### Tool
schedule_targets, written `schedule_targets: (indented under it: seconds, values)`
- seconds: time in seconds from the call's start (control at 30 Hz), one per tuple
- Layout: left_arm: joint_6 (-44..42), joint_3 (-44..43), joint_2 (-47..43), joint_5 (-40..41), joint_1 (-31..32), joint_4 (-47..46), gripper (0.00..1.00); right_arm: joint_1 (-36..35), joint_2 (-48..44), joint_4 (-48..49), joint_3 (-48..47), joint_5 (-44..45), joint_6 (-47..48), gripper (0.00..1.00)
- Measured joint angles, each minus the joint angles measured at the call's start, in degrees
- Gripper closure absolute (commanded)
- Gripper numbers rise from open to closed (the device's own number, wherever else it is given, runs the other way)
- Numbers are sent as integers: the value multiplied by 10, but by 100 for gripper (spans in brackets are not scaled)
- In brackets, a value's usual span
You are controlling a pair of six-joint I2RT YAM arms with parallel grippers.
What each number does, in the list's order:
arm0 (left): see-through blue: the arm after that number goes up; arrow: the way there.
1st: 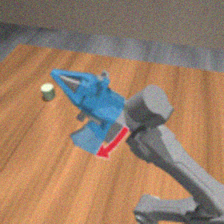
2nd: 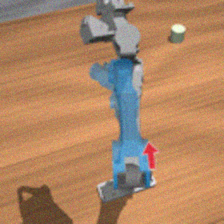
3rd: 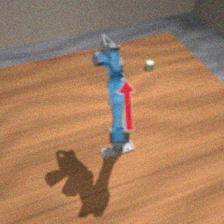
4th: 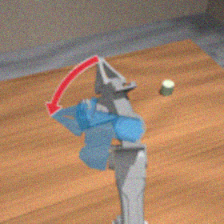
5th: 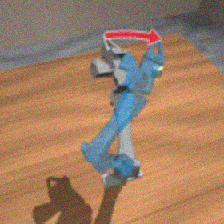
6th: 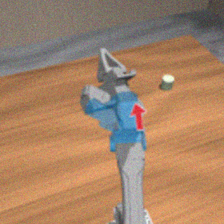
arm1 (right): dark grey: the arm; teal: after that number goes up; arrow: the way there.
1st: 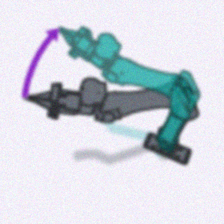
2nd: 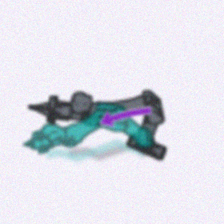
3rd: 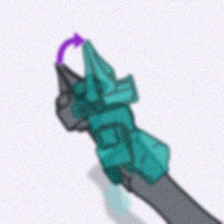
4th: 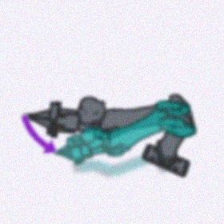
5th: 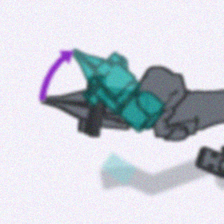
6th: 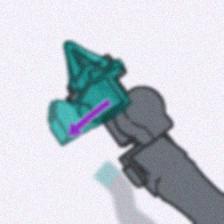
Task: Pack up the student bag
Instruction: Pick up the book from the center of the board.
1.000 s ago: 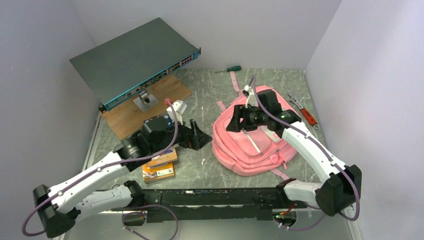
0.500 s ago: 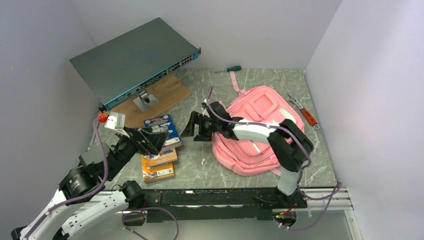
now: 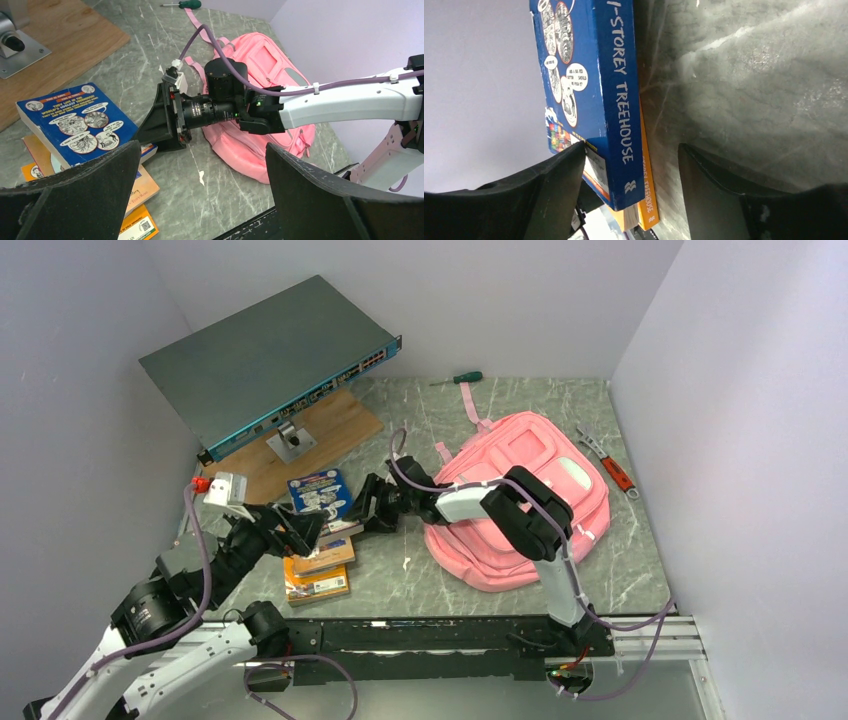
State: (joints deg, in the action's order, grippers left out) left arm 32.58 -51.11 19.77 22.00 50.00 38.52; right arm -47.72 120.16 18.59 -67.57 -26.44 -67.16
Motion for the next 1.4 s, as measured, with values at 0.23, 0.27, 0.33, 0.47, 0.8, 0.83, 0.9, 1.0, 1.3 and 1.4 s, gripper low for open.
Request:
schedule_targets:
  seconds: [0.23, 0.27, 0.33, 0.47, 0.8, 0.83, 0.9, 1.0, 1.3, 1.4]
  values:
    - [-2, 0, -4, 3, 0, 4, 0, 1, 15, 49, 0, -25, -42, 81]
    - [-2, 0, -4, 4, 0, 4, 0, 1, 15, 55, 0, -28, -47, 84]
    - [-1, 1, -4, 3, 0, 4, 0, 5, 15, 80, 3, -42, -65, 88]
    - [7, 2, 0, 3, 0, 4, 0, 13, 10, 121, 27, -56, -88, 100]
    - [70, 1, 106, -12, 0, -1, 0, 114, -172, 167, 184, -141, -110, 100]
    - [76, 1, 114, -14, 0, -4, 0, 131, -204, 166, 202, -153, -108, 100]
    - [93, 1, 129, -18, -3, -16, 0, 164, -263, 161, 230, -169, -100, 100]
    - [130, 2, 148, -37, -16, -40, 0, 212, -363, 127, 263, -198, -79, 100]
    - [254, 110, 176, -179, -108, -254, 0, 294, -562, 48, 280, -275, -40, 100]
    - [283, 137, 191, -219, -122, -332, 0, 295, -574, 41, 280, -292, -40, 100]
